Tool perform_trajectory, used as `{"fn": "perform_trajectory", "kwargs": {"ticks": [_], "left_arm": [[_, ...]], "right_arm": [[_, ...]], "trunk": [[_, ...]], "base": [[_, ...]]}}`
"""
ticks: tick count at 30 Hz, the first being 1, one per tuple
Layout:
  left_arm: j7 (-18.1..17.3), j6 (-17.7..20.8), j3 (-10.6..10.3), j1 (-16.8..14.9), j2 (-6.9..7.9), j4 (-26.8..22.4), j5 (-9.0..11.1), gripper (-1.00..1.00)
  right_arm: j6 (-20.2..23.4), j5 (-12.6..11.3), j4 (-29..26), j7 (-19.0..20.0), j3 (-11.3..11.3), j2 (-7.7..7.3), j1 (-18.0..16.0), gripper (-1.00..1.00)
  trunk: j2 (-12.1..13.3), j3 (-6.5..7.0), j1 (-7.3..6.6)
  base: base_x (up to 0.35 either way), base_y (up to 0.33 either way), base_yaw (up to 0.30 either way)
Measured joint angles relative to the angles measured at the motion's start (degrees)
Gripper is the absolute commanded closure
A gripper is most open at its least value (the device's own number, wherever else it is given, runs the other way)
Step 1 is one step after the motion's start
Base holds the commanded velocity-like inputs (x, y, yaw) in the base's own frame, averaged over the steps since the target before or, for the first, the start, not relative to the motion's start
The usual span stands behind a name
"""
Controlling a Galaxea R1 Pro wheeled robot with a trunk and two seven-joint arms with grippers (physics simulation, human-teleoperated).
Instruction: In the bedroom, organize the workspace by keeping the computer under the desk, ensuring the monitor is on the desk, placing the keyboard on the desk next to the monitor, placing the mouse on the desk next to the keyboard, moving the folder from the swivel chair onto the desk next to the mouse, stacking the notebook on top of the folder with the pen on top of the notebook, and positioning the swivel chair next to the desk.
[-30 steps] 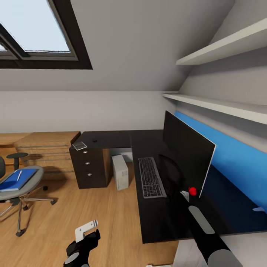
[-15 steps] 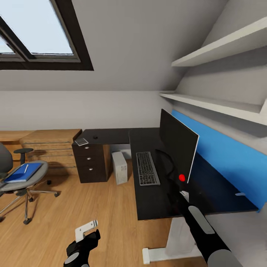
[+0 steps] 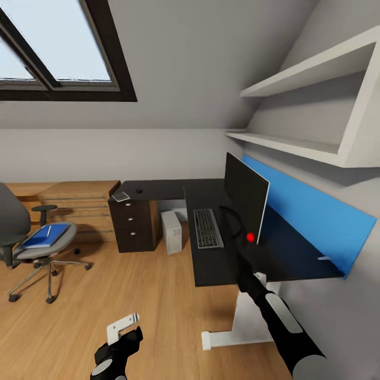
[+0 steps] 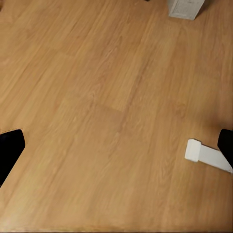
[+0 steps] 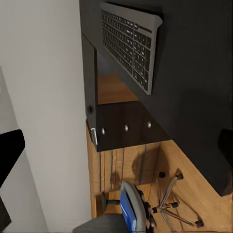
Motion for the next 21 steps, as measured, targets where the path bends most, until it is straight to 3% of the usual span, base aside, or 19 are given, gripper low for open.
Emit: {"fn": "perform_trajectory", "kwargs": {"ticks": [7,11,13,14,17,20,21], "left_arm": [[0.1,0.0,0.1,0.0,0.03,0.1,0.0,-1.0],[0.1,0.1,0.1,0.0,0.04,0.3,-0.1,-1.0],[0.1,0.1,0.1,0.0,0.04,0.3,0.0,-1.0],[0.2,0.1,0.1,0.0,0.04,0.4,0.0,-1.0],[0.3,-0.1,0.1,0.0,-0.05,1.1,-0.1,-1.0],[0.3,-1.0,0.0,0.0,-0.1,3.2,-0.1,-1.0],[0.2,-3.3,0.0,0.0,-0.18,6.4,-0.2,-1.0]], "right_arm": [[-0.2,0.1,2.3,0.1,0.3,0.58,0.0,-1.0],[-0.7,1.5,3.1,0.1,0.8,3.02,0.0,-1.0],[-3.5,6.6,4.0,0.2,2.2,4.58,0.0,-1.0],[-4.2,8.2,4.2,0.2,2.7,4.75,0.0,-1.0],[-7.6,16.9,6.6,0.3,5.4,5.23,0.1,-1.0],[-9.6,23.6,10.5,0.4,7.0,5.59,0.1,-1.0],[-11.1,28.4,14.3,0.4,8.3,6.2,0.2,-1.0]], "trunk": [[0.0,0.0,0.0],[0.0,0.0,0.0],[0.0,0.0,0.0],[0.0,0.0,0.0],[0.0,0.0,-0.01],[0.0,0.0,-0.03],[0.0,-0.01,-0.03]], "base": [[-0.334,0.0,0.0],[-0.334,0.0,0.0],[-0.331,0.0,0.0],[-0.314,0.0,0.0],[-0.211,0.0,0.0],[-0.073,0.0,0.0],[-0.026,0.0,0.0]]}}
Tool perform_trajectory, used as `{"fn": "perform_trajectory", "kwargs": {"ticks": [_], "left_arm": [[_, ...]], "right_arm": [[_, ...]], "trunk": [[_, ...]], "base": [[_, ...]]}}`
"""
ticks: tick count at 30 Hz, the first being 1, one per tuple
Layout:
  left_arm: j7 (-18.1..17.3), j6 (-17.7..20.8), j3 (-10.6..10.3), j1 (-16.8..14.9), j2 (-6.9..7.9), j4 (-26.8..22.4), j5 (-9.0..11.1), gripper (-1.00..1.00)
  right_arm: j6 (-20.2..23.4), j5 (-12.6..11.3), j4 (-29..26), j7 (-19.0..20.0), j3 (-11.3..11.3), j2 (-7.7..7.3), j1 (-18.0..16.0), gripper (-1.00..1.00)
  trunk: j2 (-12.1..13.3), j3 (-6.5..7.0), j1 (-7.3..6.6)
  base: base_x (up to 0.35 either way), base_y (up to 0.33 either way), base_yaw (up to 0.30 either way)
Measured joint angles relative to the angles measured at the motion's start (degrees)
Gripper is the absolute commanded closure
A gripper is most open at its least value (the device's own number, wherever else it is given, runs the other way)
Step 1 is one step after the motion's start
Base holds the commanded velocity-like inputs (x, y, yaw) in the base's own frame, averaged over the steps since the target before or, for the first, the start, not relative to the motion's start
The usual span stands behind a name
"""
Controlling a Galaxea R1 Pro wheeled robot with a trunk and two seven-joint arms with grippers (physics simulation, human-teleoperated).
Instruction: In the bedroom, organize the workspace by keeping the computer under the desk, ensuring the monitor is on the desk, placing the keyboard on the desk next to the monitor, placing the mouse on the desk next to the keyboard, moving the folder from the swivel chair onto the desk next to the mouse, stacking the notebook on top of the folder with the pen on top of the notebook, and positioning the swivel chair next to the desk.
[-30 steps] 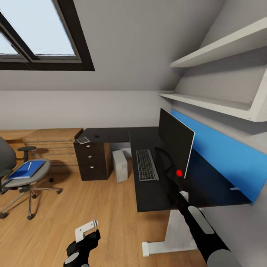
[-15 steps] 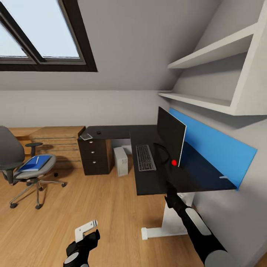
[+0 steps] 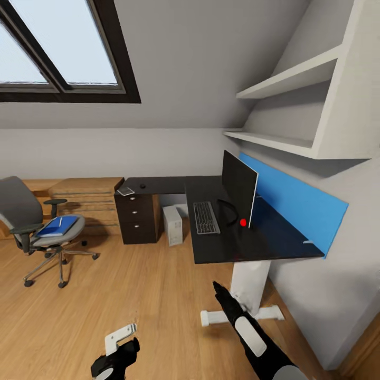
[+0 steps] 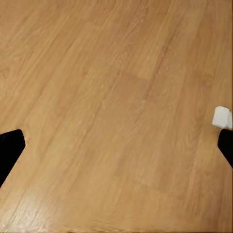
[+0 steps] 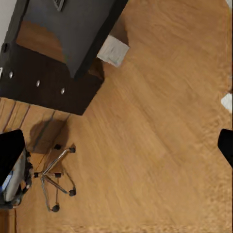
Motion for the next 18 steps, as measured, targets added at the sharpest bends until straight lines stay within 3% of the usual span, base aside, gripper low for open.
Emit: {"fn": "perform_trajectory", "kwargs": {"ticks": [1,4,5,8,10,15,17,18], "left_arm": [[0.0,-2.5,0.0,0.0,-0.02,2.7,-0.1,-1.0],[-0.2,-8.4,-0.1,0.0,-0.01,7.7,-0.1,-1.0],[-0.4,-11.2,-0.2,0.0,-0.01,10.2,-0.1,-1.0],[-0.5,-14.2,-0.4,0.0,0.0,13.4,-0.2,-1.0],[-0.6,-16.4,-0.9,0.0,0.07,17.9,-0.3,-1.0],[-1.4,-17.5,-1.2,0.0,0.04,26.7,-0.4,-1.0],[-4.0,-17.6,-1.3,0.0,0.04,30.2,-0.4,-1.0],[-7.4,-17.7,-1.2,0.0,0.08,32.5,-0.4,-1.0]], "right_arm": [[-1.6,3.5,3.3,0.0,0.9,0.56,0.0,-1.0],[-7.2,10.7,10.6,0.0,2.7,1.36,0.0,-1.0],[-11.2,14.6,14.4,0.0,3.3,1.62,0.0,-1.0],[-16.8,19.7,19.6,0.0,3.9,2.0,0.0,-1.0],[-22.9,25.1,27.3,-0.1,4.1,2.59,0.0,-1.0],[-25.8,27.7,34.4,-0.3,4.2,1.67,0.1,-1.0],[-26.1,28.0,35.2,-0.3,4.3,1.0,0.2,-1.0],[-26.1,28.1,35.5,-0.3,4.3,0.75,0.4,-1.0]], "trunk": [[0.0,0.0,0.0],[0.0,0.01,-0.01],[0.4,0.18,-0.22],[1.6,0.72,-0.88],[2.4,1.07,-1.32],[4.4,1.98,-2.42],[5.2,2.34,-2.86],[5.6,2.52,-3.08]], "base": [[-0.021,0.0,0.0],[-0.01,0.0,0.0],[-0.005,0.0,0.0],[-0.003,0.0,0.0],[-0.001,0.0,0.0],[0.0,0.0,0.0],[0.0,0.0,0.0],[0.0,0.0,0.0]]}}
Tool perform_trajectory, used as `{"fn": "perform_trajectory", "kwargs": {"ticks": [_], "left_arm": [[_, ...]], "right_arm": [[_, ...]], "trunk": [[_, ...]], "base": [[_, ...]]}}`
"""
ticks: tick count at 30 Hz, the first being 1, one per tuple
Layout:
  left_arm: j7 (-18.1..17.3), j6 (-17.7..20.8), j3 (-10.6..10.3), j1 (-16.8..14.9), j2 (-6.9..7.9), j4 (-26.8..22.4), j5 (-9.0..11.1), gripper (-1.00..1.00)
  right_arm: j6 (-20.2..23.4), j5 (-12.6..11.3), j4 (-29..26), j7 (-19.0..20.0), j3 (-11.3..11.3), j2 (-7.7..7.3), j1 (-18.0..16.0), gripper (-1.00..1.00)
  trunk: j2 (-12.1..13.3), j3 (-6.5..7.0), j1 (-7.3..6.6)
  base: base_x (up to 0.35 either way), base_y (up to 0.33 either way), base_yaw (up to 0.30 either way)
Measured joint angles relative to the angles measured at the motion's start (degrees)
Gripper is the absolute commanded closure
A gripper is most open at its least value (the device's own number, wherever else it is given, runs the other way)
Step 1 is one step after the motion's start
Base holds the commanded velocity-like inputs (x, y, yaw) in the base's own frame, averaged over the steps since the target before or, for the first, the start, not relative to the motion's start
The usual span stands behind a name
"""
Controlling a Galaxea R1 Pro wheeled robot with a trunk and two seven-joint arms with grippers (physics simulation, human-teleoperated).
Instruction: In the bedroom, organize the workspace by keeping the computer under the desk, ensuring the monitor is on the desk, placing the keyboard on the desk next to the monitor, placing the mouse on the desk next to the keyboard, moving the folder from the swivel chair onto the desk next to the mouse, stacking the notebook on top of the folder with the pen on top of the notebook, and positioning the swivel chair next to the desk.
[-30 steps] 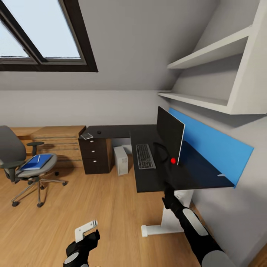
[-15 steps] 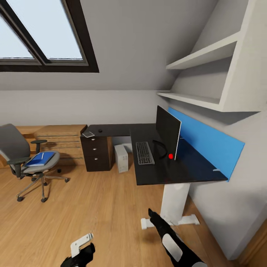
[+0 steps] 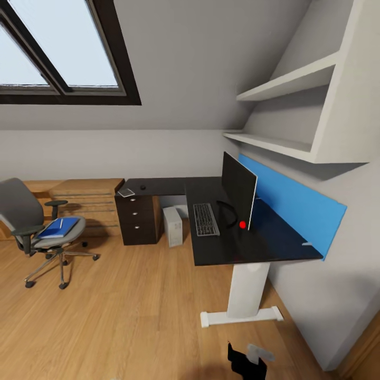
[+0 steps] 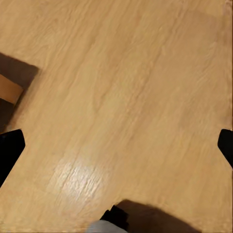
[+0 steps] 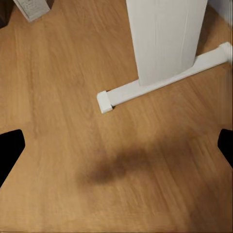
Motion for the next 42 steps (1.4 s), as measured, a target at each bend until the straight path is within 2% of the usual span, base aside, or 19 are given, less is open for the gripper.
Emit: {"fn": "perform_trajectory", "kwargs": {"ticks": [1,2,3,5,7,8,11,13,19,35,42], "left_arm": [[-4.7,0.0,0.1,0.0,0.07,2.4,0.0,-1.0],[-7.4,0.0,0.2,0.0,0.09,3.7,0.0,-1.0],[-12.6,0.0,0.4,0.0,0.17,6.1,-0.1,-1.0],[-19.0,0.0,0.6,0.0,0.34,9.0,-0.1,-1.0],[-23.2,0.0,0.8,0.0,0.77,10.9,-0.2,-1.0],[-24.6,0.0,0.9,0.0,1.09,11.6,-0.2,-1.0],[-25.6,-0.8,0.9,0.0,1.3,12.1,-0.2,-1.0],[-25.8,-2.3,0.9,0.0,1.26,12.3,-0.2,-1.0],[-26.0,-7.5,1.0,0.0,1.13,12.7,0.0,-1.0],[-26.0,-7.6,0.8,0.0,1.04,13.7,0.1,-1.0],[-26.0,-7.5,0.7,0.0,1.01,13.8,0.1,-1.0]], "right_arm": [[0.0,0.1,0.2,0.1,0.0,-0.17,0.2,-1.0],[-0.1,0.1,0.2,0.1,0.1,-0.21,0.4,-1.0],[-0.1,0.2,0.3,0.2,0.1,-0.25,0.8,-1.0],[-0.1,0.5,0.4,0.2,0.2,-0.27,1.4,-1.0],[-0.2,1.5,0.4,0.3,0.3,-0.27,1.9,-1.0],[-0.2,2.8,0.4,0.3,0.3,-0.35,2.1,-1.0],[-0.2,5.3,0.4,0.3,0.3,-0.54,2.2,-1.0],[-0.3,6.0,0.4,0.3,0.3,-0.57,2.3,-1.0],[-0.3,7.0,0.4,1.0,0.2,-0.62,2.3,-1.0],[-0.5,6.8,0.5,1.1,0.4,-0.1,2.3,-1.0],[-0.5,7.0,0.5,1.1,0.4,0.34,2.3,-1.0]], "trunk": [[0.4,0.18,-0.22],[0.8,0.36,-0.44],[1.2,0.54,-0.66],[2.0,0.9,-1.1],[2.0,0.91,-1.11],[2.0,0.91,-1.11],[2.0,0.91,-1.11],[2.0,0.91,-1.11],[2.0,0.91,-1.12],[2.0,0.91,-1.13],[2.0,0.91,-1.14]], "base": [[0.0,0.0,0.0],[0.0,0.0,0.0],[0.0,0.0,0.0],[0.0,0.0,0.0],[0.0,0.0,0.0],[0.0,0.0,0.0],[0.0,0.0,0.0],[0.0,0.0,0.0],[0.03,0.055,0.0],[0.144,0.26,0.0],[0.232,0.249,0.26]]}}
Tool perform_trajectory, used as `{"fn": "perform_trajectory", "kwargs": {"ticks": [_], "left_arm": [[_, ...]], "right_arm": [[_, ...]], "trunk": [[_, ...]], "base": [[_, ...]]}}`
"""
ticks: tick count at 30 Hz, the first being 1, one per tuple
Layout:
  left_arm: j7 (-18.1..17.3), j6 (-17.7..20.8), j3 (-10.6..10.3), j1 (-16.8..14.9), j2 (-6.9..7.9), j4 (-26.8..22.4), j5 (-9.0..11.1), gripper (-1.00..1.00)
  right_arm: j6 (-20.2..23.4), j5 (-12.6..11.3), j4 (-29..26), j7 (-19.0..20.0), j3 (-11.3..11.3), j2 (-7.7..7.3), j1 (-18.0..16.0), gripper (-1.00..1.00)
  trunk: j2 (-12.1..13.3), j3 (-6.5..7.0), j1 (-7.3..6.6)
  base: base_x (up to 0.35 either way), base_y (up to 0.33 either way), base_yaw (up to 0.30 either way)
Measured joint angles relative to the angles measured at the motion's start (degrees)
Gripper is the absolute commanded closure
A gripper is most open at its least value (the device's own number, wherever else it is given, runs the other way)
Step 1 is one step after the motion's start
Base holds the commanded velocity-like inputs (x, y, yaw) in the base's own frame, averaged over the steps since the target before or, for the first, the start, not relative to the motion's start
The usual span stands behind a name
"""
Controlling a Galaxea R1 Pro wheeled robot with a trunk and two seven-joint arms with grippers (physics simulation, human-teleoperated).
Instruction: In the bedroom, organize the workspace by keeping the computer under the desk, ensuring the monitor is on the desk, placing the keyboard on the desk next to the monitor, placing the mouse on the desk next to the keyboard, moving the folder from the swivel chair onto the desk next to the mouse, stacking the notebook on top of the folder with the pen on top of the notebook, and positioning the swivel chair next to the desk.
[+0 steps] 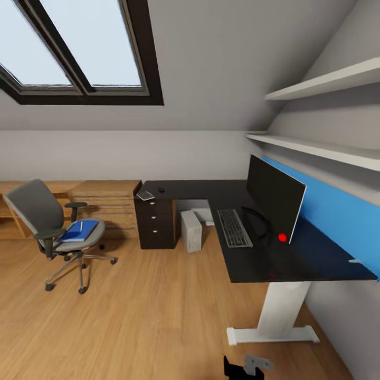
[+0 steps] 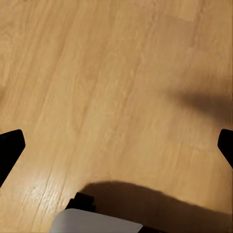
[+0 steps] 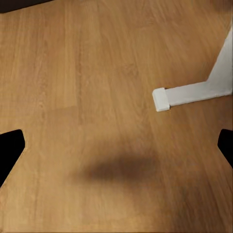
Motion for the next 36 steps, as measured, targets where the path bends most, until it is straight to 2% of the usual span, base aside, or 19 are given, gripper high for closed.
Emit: {"fn": "perform_trajectory", "kwargs": {"ticks": [9,23,36], "left_arm": [[0.0,-0.1,0.0,0.0,0.0,1.2,0.1,-1.0],[0.1,-0.2,0.0,0.0,-0.02,1.3,0.1,-1.0],[0.1,-0.3,0.0,0.0,0.0,1.3,0.2,-1.0]], "right_arm": [[0.0,0.0,0.0,0.0,-0.1,-0.05,0.0,-1.0],[-1.1,0.0,0.0,0.0,-0.1,0.0,0.0,-1.0],[-2.0,0.0,0.0,0.0,-0.1,0.0,0.0,-1.0]], "trunk": [[0.0,0.0,0.0],[0.0,0.47,0.0],[0.0,1.56,0.0]], "base": [[0.309,0.083,0.256],[0.321,0.014,0.059],[0.319,0.16,0.076]]}}
